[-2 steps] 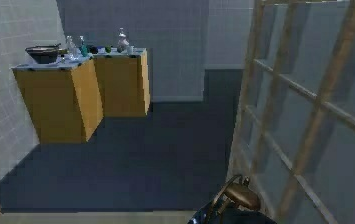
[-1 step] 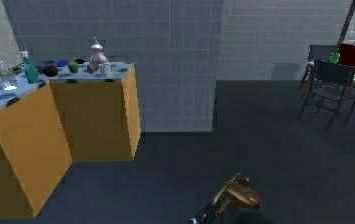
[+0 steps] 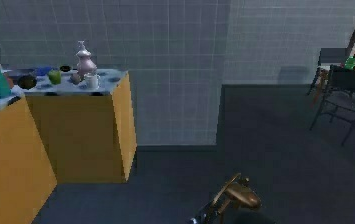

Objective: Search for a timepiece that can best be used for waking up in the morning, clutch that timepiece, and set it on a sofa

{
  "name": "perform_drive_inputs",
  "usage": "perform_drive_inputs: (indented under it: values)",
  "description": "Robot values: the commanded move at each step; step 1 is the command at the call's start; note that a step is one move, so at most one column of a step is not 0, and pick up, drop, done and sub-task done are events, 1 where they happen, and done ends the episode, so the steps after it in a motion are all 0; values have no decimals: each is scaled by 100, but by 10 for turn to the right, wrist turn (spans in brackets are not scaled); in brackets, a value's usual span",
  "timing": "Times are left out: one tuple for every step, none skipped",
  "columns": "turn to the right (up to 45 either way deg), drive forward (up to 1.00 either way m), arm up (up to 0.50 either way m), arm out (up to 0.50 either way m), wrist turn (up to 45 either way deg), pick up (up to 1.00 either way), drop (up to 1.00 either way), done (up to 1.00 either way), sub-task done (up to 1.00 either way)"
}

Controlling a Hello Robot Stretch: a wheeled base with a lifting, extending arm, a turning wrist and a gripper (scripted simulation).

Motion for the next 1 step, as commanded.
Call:
perform_drive_inputs:
  values:
    - [450,0,0,0,0,0,0,0,0]
